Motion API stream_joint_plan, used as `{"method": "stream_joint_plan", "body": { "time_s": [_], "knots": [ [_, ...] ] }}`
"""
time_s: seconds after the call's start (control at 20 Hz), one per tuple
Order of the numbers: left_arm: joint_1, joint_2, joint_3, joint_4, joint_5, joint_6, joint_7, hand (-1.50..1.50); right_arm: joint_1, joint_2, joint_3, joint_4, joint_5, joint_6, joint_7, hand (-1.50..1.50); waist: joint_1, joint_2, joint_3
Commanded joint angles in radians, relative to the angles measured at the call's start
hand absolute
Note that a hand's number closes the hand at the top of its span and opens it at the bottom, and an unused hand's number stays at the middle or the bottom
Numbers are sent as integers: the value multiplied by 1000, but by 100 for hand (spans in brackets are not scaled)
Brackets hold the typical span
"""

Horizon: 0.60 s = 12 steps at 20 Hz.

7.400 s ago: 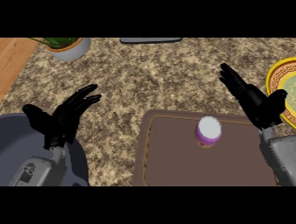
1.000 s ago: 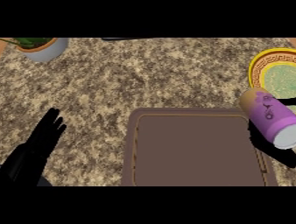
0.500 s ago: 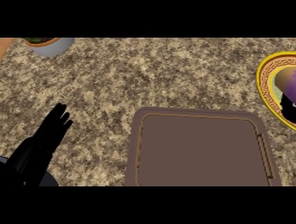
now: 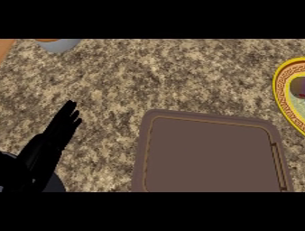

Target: Pick the can from the tray and place it in the plate

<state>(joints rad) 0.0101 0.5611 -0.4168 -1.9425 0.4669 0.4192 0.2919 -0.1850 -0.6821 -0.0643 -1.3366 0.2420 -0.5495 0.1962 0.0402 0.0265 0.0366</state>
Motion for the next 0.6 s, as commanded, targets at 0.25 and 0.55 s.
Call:
{"method": "stream_joint_plan", "body": {
  "time_s": [0.25,0.55],
  "knots": [
    [28,-50,-60,159,-6,-4,-17,0,-112,10,-42,327,-157,232,-267,-150,25,18,-27],
    [-8,-65,-40,217,-1,17,-16,0,-222,75,-187,414,-318,275,-468,-150,-5,13,-28]
  ]
}}
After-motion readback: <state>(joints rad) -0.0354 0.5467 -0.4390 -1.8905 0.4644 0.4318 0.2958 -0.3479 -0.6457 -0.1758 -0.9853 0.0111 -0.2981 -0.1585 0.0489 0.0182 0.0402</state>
